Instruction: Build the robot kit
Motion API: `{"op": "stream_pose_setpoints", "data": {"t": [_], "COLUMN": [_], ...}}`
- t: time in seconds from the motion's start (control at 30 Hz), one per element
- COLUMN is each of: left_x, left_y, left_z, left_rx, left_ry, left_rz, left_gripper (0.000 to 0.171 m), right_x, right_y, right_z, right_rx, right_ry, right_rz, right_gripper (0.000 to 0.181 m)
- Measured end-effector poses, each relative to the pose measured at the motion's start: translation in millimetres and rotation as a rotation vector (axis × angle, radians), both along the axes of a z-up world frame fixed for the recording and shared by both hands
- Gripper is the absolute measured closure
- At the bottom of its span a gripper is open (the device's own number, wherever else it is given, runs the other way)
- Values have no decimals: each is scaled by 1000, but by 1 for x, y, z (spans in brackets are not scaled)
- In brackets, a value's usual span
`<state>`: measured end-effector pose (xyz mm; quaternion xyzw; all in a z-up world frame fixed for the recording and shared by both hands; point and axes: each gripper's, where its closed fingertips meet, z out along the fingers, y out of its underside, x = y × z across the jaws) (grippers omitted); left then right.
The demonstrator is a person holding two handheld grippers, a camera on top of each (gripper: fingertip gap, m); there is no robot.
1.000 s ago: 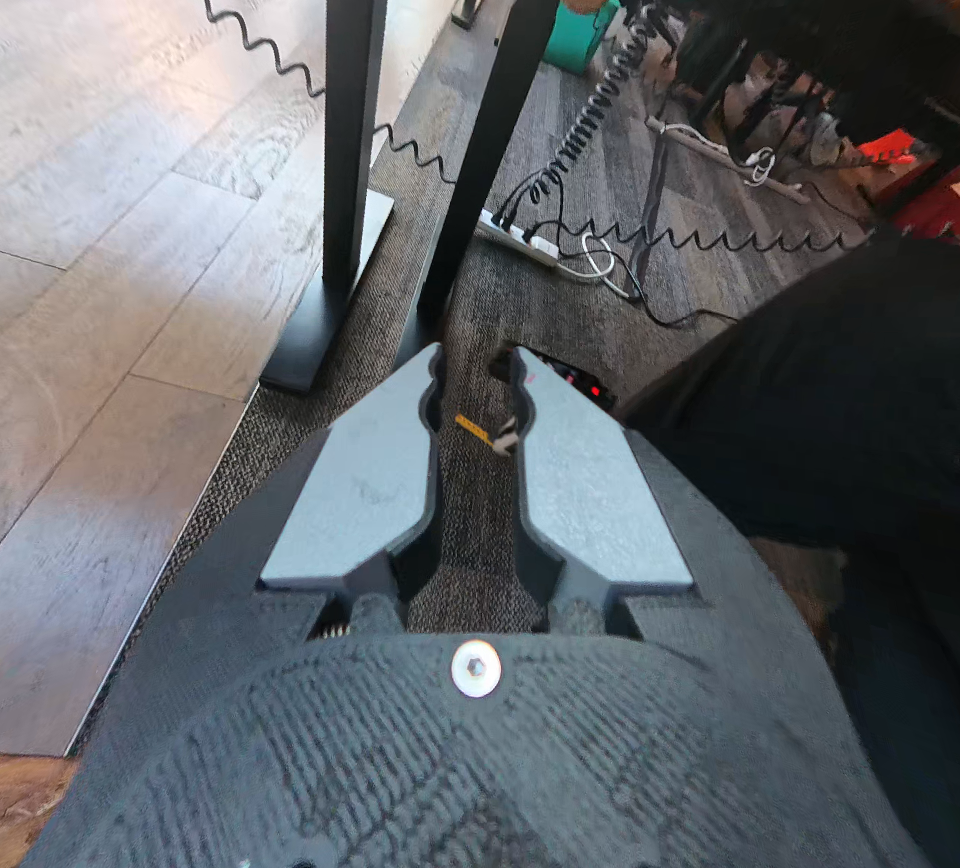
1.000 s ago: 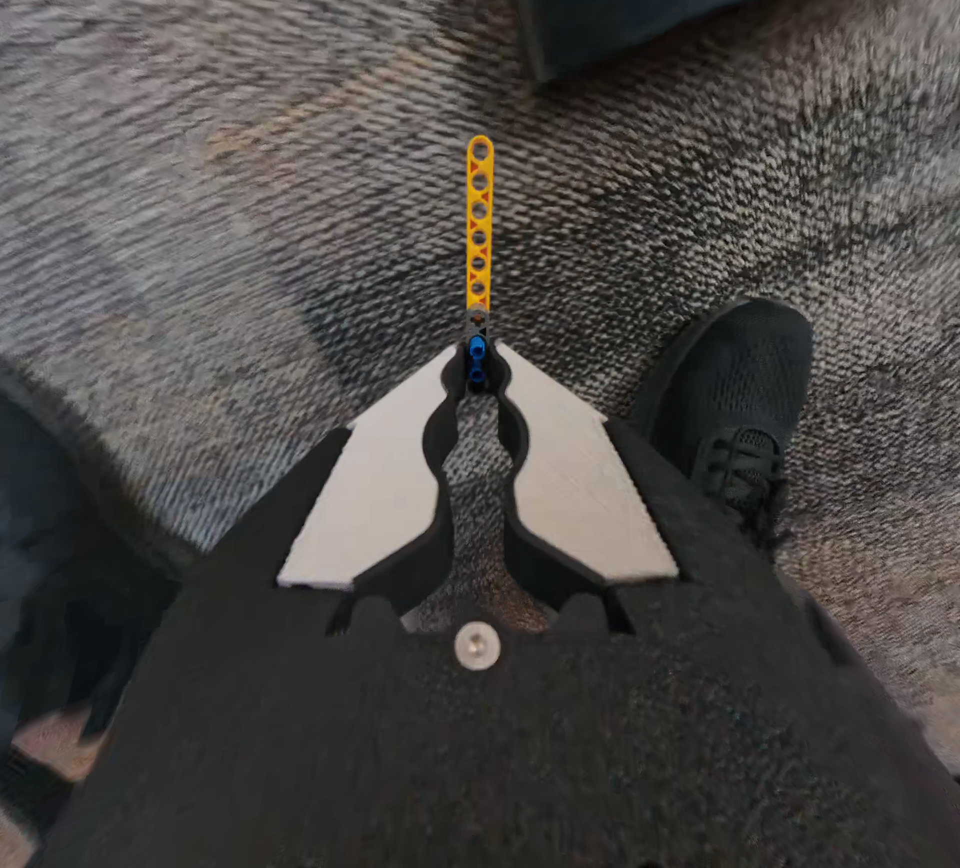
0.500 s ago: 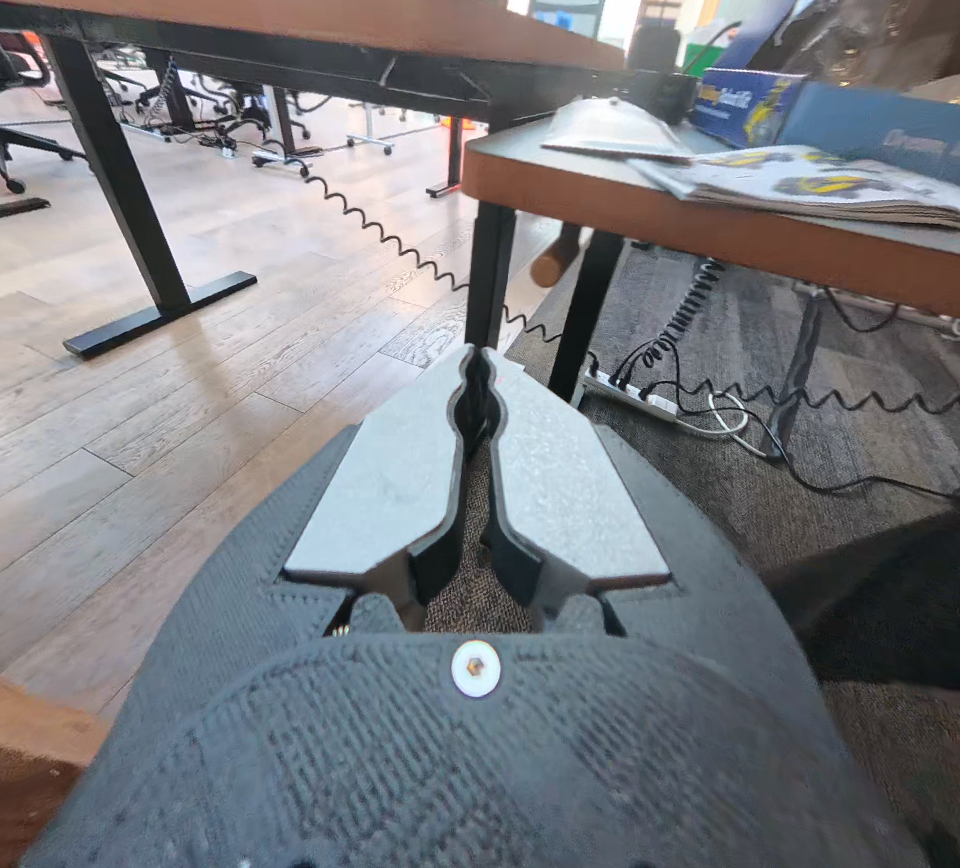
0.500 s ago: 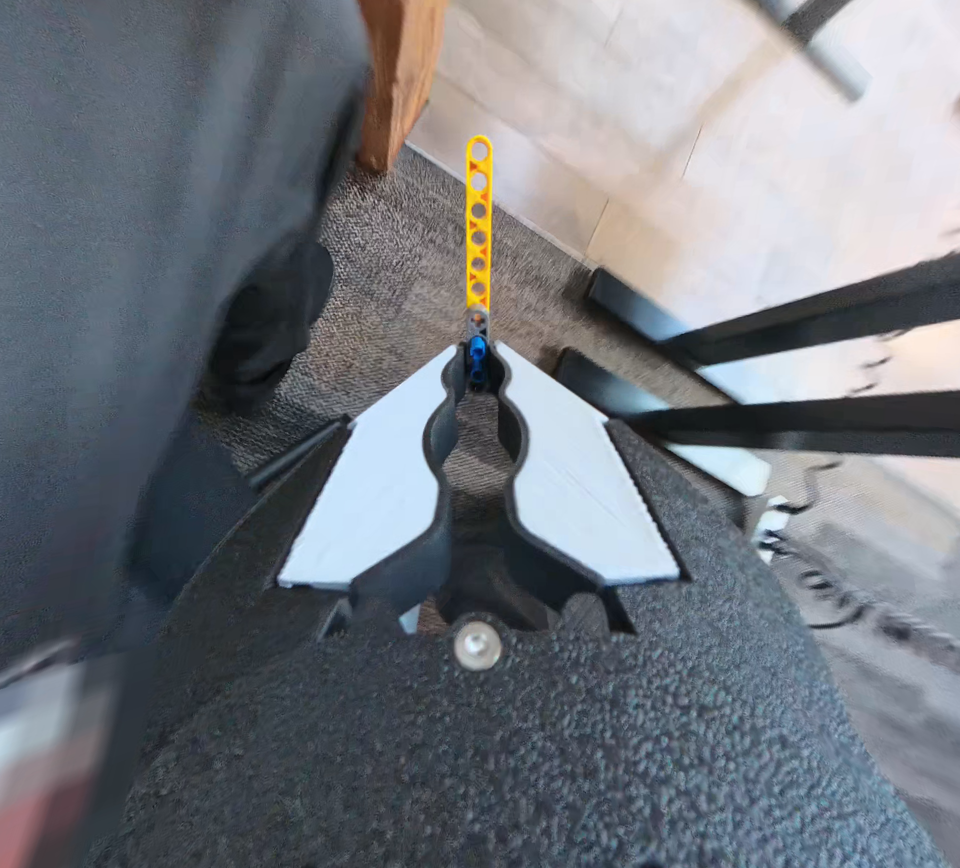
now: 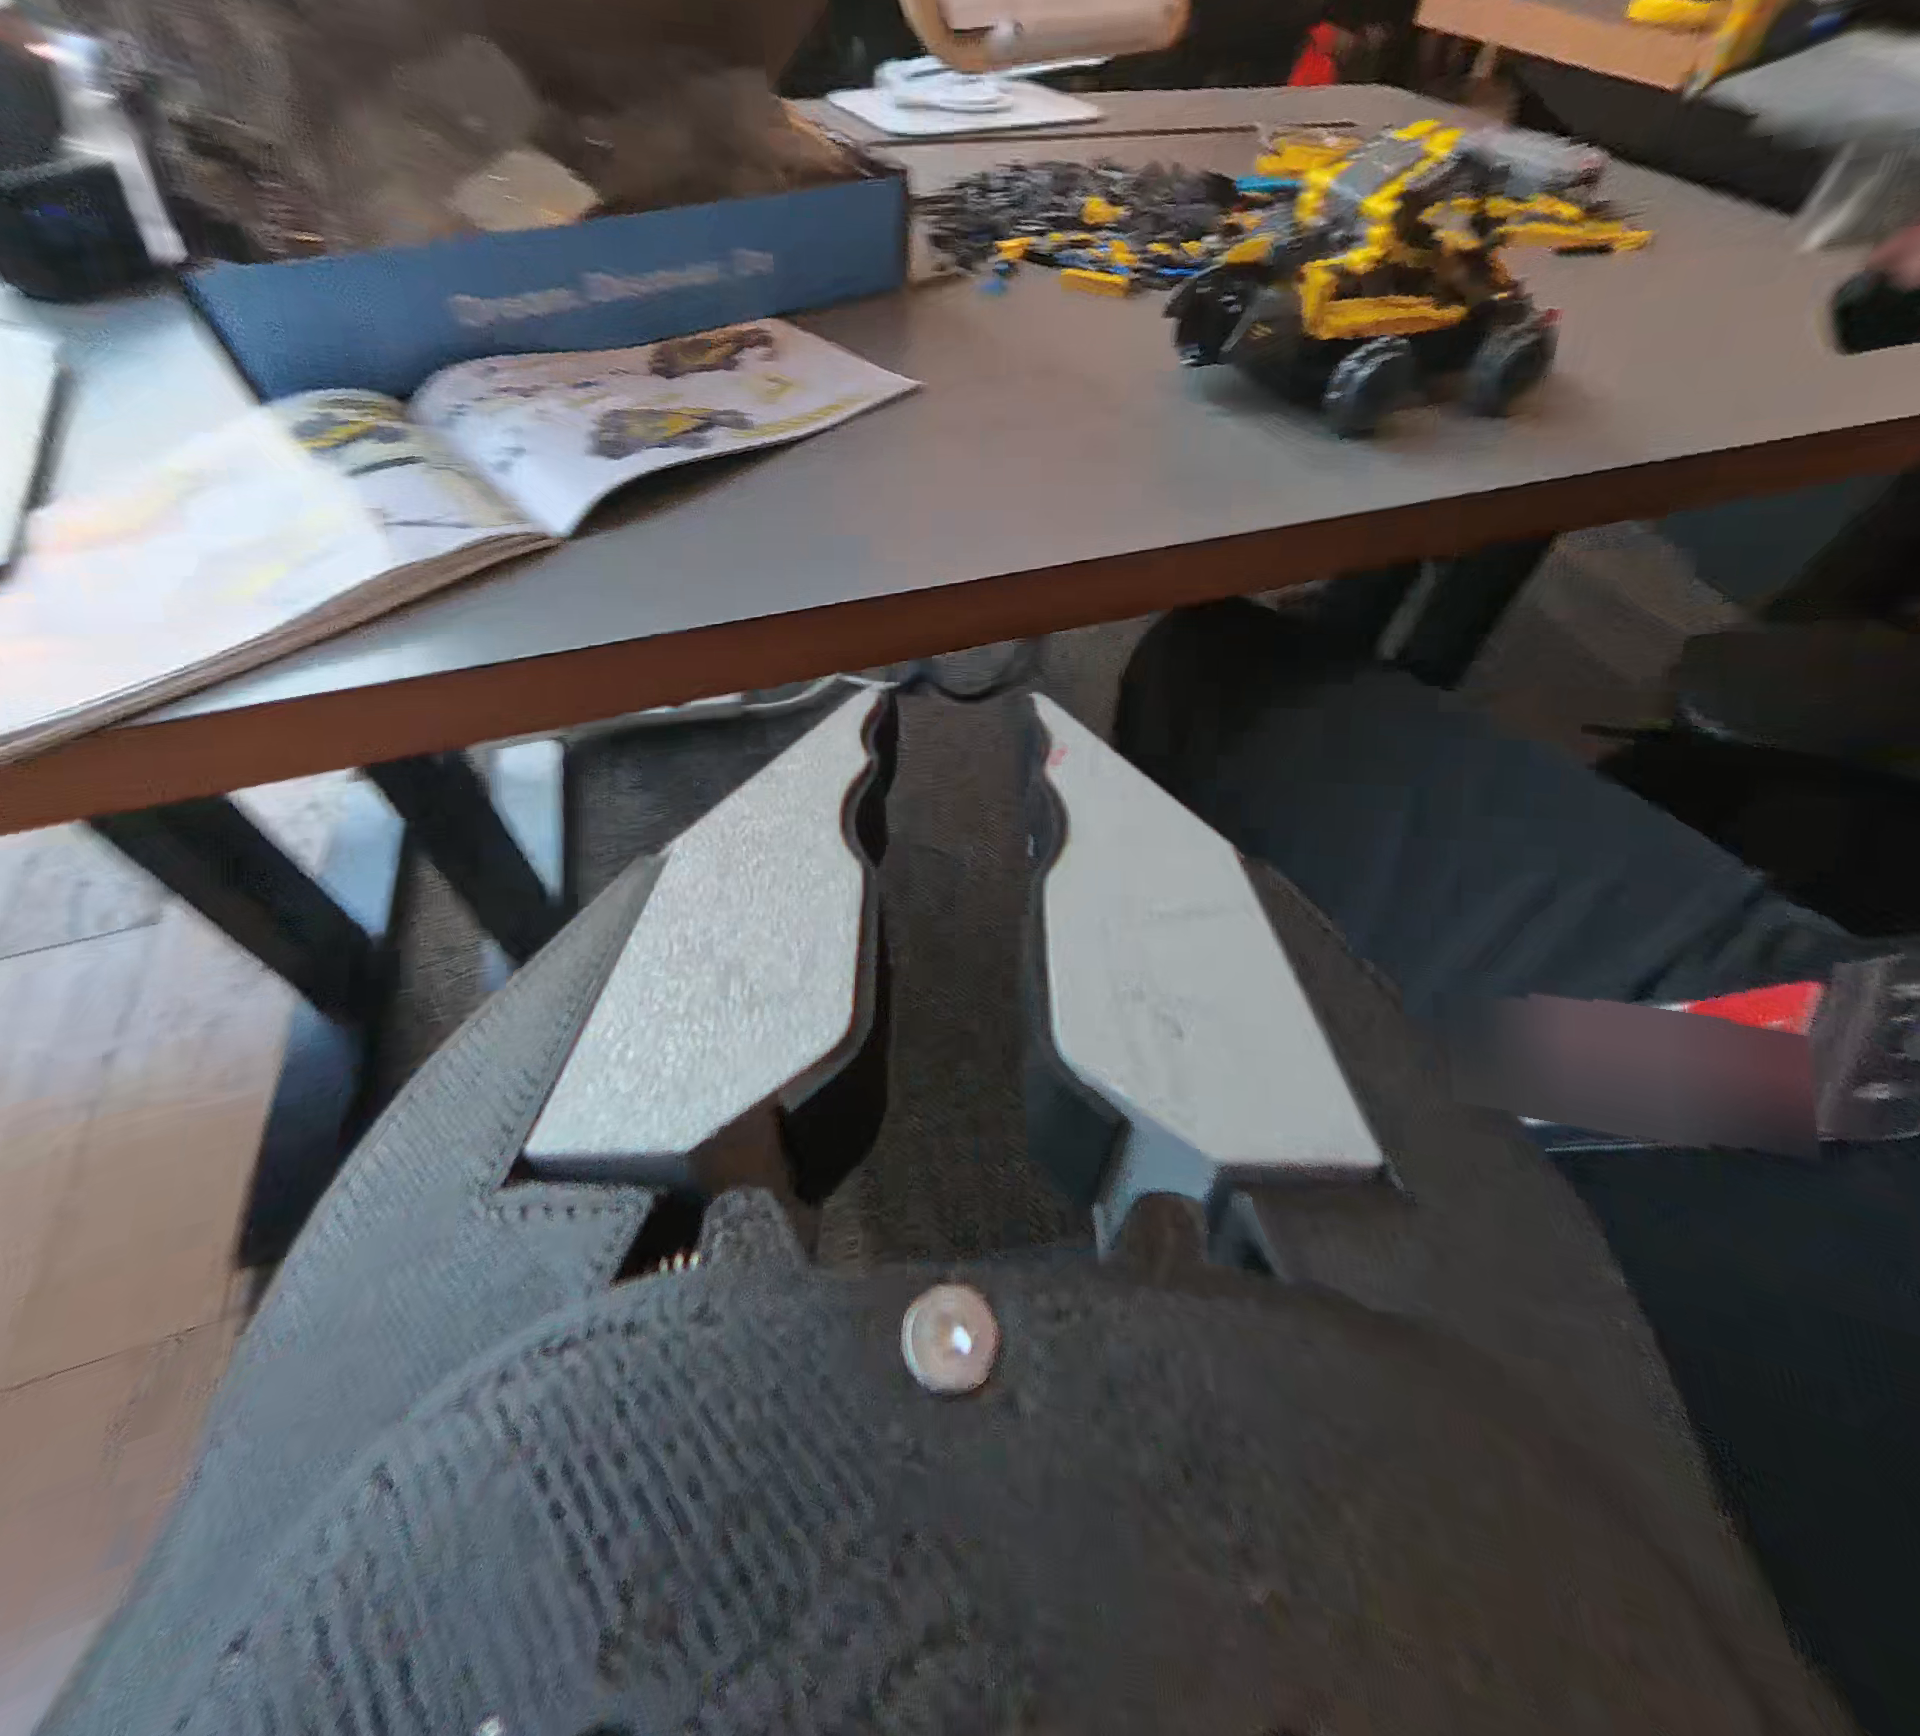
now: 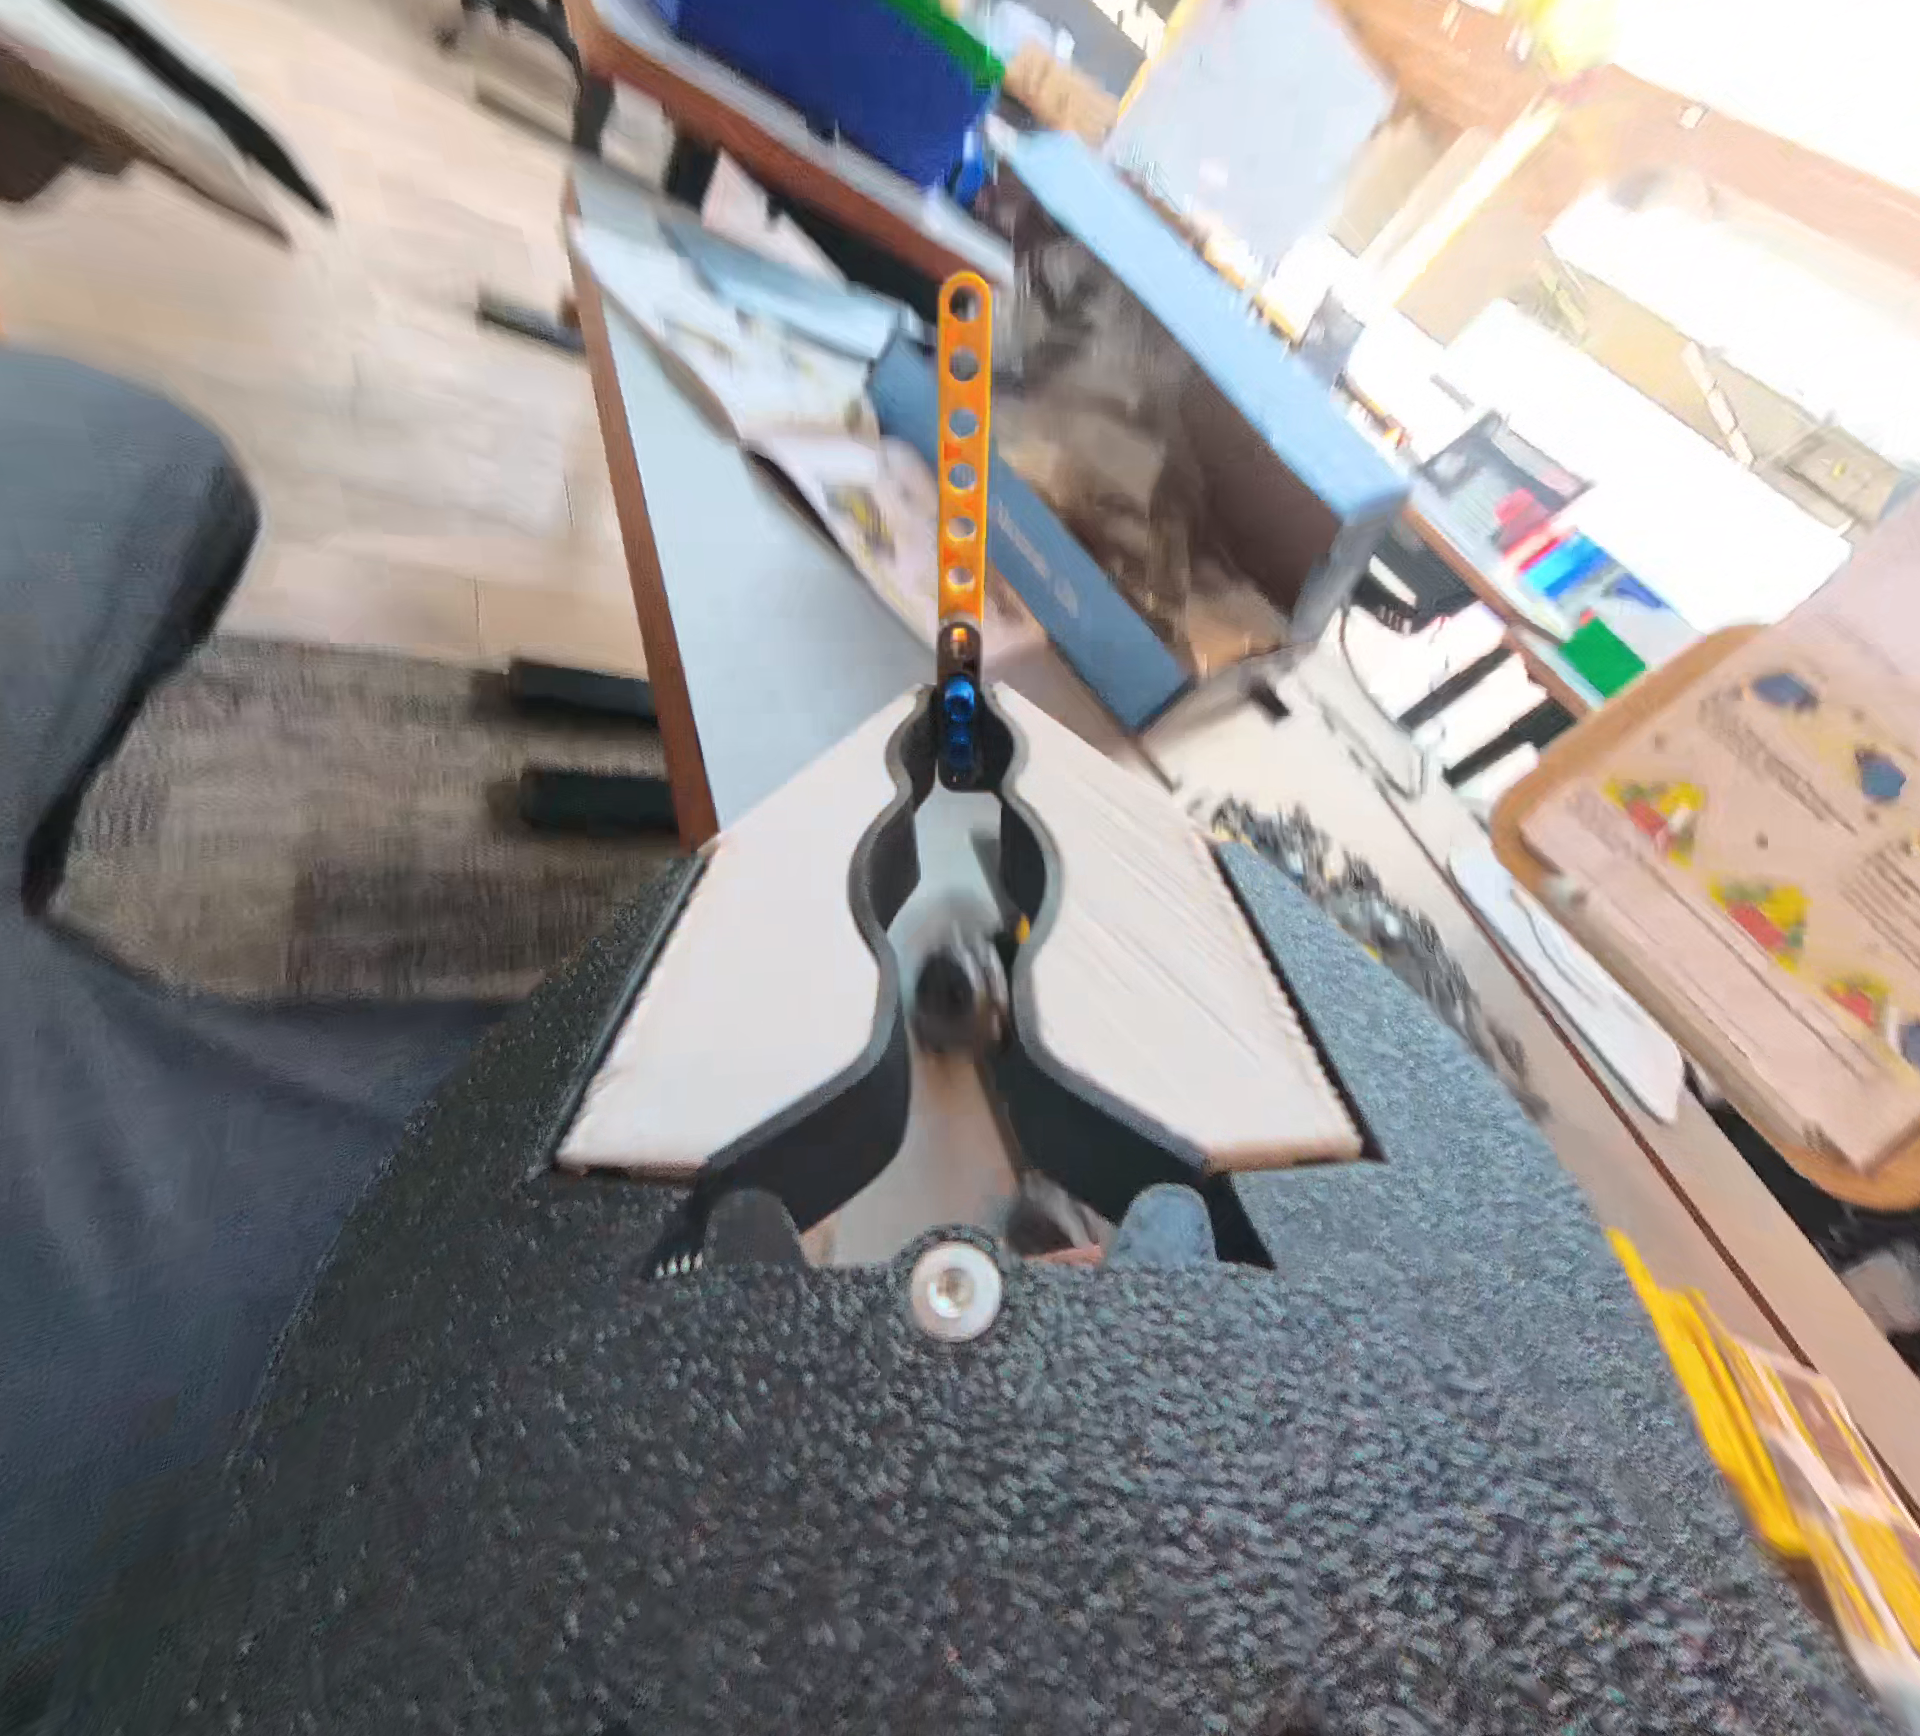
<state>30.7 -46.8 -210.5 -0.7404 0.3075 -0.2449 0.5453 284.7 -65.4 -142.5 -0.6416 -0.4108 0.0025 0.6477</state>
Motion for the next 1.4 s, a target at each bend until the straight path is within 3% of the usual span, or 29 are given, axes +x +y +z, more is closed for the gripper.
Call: {"op": "stream_pose_setpoints", "data": {"t": [0.13, 0.3, 0.47, 0.6, 0.73, 0.83, 1.0, 1.1, 1.33, 1.4], "left_x": [93, 166, 209, 227, 243, 252, 268, 277, 280, 279], "left_y": [-30, -38, -26, 10, 39, 47, 32, 25, -7, -12], "left_z": [11, 13, 21, 31, 36, 38, 34, 28, 18, 19], "left_rx": [-77, 34, 145, 194, 406, 491, 560, 591, 681, 708], "left_ry": [-58, 127, 187, 150, 257, 328, 387, 459, 552, 519], "left_rz": [-306, -544, -759, -837, -862, -903, -969, -959, -955, -914], "left_gripper": [142, 139, 131, 131, 137, 137, 144, 160, 164, 166], "right_x": [36, 29, 28, 28, 33, 46, 34, 43, 48, 48], "right_y": [-17, -14, 21, 38, 50, 60, 51, 43, 9, 5], "right_z": [-47, -64, -62, -53, -63, -67, -62, -66, -66, -55], "right_rx": [-91, -102, -109, -139, -305, -329, -319, -314, -244, -193], "right_ry": [-163, -156, -241, -314, -292, -343, -303, -295, -263, -212], "right_rz": [-41, -82, -165, -106, -53, -116, -65, -96, -114, -128], "right_gripper": [174, 174, 173, 174, 173, 174, 173, 173, 172, 170]}}
